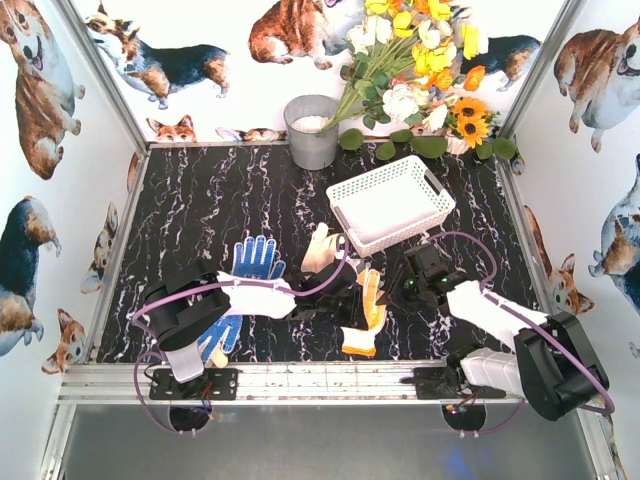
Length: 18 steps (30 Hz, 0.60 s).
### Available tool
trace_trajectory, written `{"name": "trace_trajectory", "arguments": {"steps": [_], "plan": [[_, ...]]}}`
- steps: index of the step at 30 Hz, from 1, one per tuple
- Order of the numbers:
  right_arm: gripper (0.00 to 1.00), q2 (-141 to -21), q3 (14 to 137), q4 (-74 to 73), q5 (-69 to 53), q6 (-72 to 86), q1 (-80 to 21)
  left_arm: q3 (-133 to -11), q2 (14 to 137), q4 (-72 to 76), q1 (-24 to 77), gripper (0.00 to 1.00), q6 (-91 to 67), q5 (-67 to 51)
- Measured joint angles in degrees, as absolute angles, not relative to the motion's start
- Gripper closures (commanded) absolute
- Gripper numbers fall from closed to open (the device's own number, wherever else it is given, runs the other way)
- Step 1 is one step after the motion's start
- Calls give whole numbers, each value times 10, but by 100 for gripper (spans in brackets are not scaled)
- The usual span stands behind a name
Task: Put the gloves into the storage basket
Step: Pair the glove with the glove.
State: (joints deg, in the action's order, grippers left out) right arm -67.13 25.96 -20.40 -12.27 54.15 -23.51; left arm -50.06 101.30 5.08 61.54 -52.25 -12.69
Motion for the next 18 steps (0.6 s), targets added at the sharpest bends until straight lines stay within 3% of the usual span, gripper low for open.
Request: {"name": "trace_trajectory", "arguments": {"steps": [11, 15, 18], "plan": [[98, -697, 282, -210, -93, 509, -235, -501, 1013, 50, 615, 87, -517, -127], [97, -706, 288, -210, -94, 496, -235, -509, 1014, 37, 616, 87, -509, -124], [85, -706, 289, -211, -94, 488, -235, -514, 1014, 29, 616, 83, -504, -119]]}}
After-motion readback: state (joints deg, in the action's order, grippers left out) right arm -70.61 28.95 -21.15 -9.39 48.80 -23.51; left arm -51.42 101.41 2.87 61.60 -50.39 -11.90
